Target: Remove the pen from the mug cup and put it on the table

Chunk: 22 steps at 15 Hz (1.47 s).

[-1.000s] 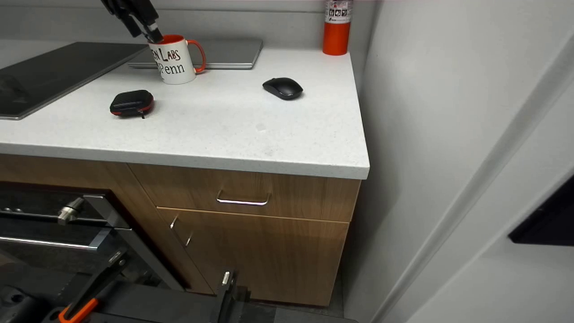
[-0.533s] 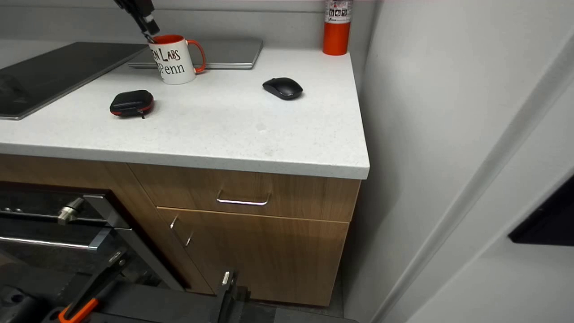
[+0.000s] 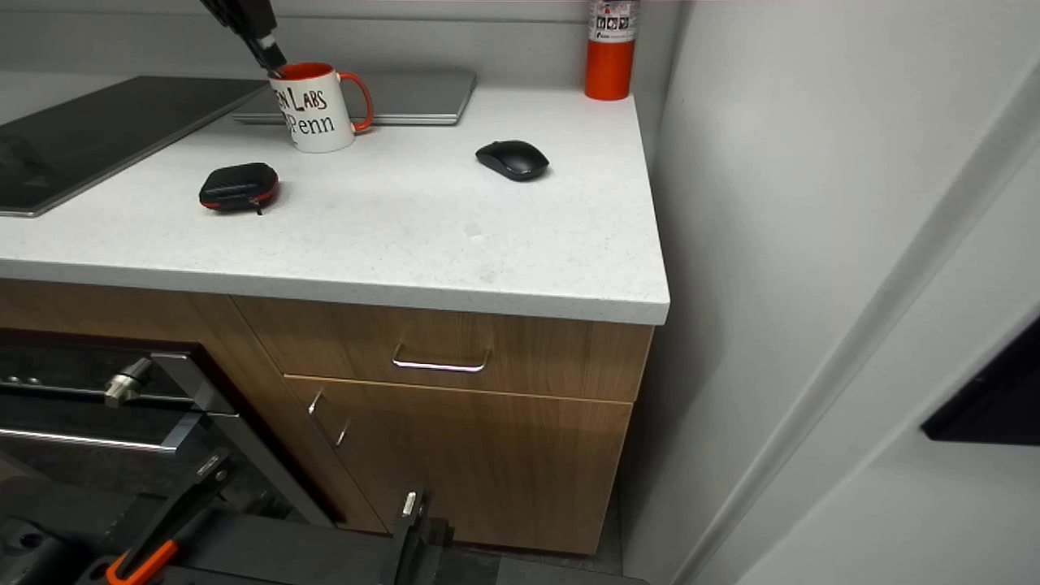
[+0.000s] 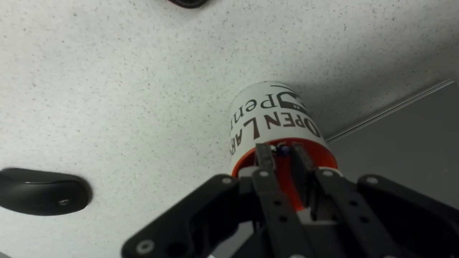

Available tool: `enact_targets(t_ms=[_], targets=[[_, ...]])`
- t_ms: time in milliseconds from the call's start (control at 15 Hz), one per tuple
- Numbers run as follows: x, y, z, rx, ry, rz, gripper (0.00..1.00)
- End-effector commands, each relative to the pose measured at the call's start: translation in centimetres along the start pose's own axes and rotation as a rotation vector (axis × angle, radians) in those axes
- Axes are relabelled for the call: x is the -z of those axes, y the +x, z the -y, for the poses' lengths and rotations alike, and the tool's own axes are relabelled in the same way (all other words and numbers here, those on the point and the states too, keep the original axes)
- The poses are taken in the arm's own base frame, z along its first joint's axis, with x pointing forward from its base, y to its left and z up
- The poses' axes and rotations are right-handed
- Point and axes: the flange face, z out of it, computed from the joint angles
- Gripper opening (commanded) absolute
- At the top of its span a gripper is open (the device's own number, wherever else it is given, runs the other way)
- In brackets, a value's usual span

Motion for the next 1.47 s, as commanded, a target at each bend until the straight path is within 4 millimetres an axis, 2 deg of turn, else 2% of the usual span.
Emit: enact_targets(t_ms=[0, 133, 267, 333, 933, 1133, 1400], targets=[[0.5, -0.1, -0.6, -0.028, -0.005, 0.010, 0.20], [0.5, -0.1, -0.6, -0.029, -0.005, 0.012, 0.18], [0.7, -0.1, -0.6, -0.034, 0.006, 0.014, 0.09], [1.2, -0.1, -0.6, -0.039, 0.016, 0.010, 0.01], [3.0, 0.7, -2.0, -0.083, 0.040, -0.014, 0.01], [3.8, 1.1, -3.3, -0.126, 0.060, -0.027, 0.01], [5.5, 1.8, -6.0, -0.230, 0.129, -0.070, 0.01]])
